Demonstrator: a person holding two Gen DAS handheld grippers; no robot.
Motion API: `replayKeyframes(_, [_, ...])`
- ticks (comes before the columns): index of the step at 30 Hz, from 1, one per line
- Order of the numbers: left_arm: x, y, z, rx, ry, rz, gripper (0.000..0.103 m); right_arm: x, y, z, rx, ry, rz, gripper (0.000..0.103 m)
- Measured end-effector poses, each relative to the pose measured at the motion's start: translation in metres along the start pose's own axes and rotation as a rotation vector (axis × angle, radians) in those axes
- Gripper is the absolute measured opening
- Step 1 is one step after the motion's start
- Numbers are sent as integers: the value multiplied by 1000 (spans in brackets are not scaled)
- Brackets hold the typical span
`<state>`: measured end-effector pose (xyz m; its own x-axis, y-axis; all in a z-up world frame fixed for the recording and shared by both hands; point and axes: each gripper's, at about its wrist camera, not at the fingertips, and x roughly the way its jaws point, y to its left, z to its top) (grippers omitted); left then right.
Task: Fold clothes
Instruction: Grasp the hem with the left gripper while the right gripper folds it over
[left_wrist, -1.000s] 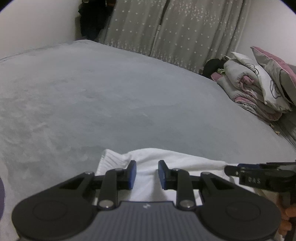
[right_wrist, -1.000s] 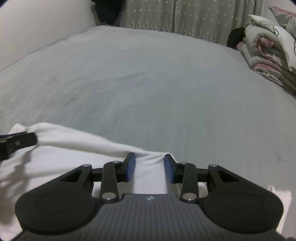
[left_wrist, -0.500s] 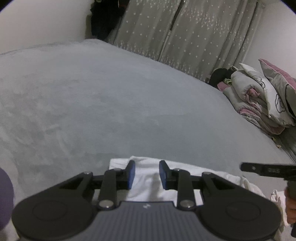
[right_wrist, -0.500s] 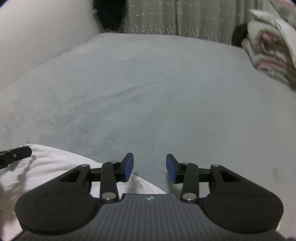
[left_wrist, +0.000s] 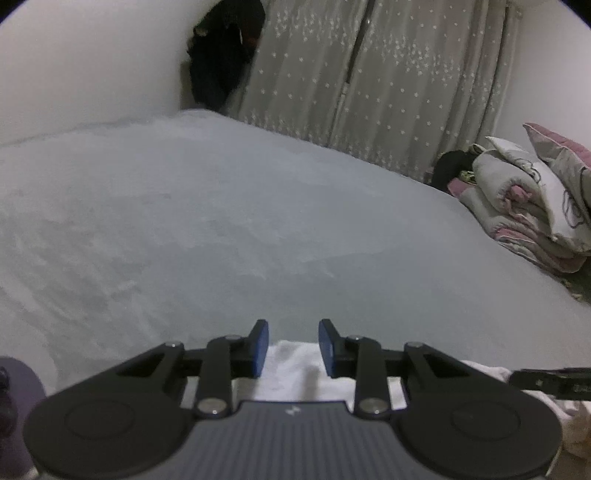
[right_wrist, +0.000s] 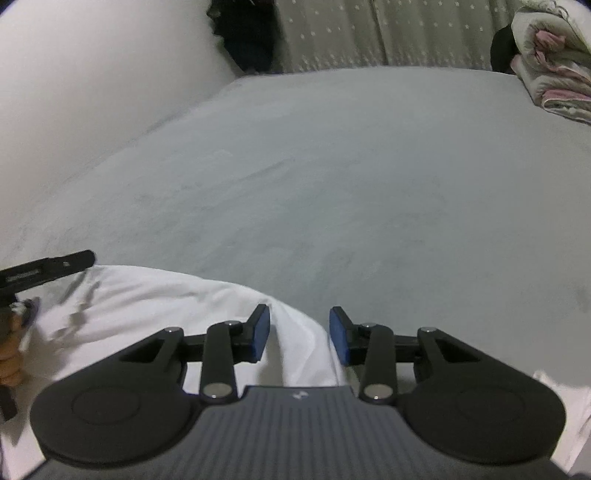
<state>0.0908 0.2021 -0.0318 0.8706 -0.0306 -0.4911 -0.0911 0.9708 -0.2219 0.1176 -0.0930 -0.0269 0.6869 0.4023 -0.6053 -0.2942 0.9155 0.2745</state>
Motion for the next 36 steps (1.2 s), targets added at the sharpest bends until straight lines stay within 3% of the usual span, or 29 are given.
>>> replayKeyframes(7, [13, 1, -4, 1, 33, 77, 31, -18, -13, -4, 30, -61, 36, 40])
replayKeyframes(9, [17, 2, -6, -13, 53, 86, 31, -17, -11, -3, 26, -43, 48, 27])
replayKeyframes(12, [18, 1, -7, 2, 50, 77, 30, -13, -4, -5, -5, -12, 25, 17])
replayKeyframes(15, [17, -1, -8, 21, 43, 66, 2, -13, 3, -7, -43, -14, 4, 6])
replayKeyframes(18, [13, -1, -10, 23, 14, 56, 1, -15, 0, -6, -62, -43, -13, 5])
replayKeyframes(25, [-3, 1, -9, -10, -109, 89, 1, -33, -1, -6, -96, -205, -55, 5])
replayKeyframes(29, [5, 0, -12, 0, -71, 108, 1, -24, -2, -12, -137, -229, -129, 4])
replayKeyframes(32, [17, -1, -13, 15, -10, 120, 1, -2, -5, -20, -175, -168, -183, 4])
replayKeyframes(36, [23, -1, -11, 21, 21, 134, 2, 9, -11, -20, -165, -129, -186, 5])
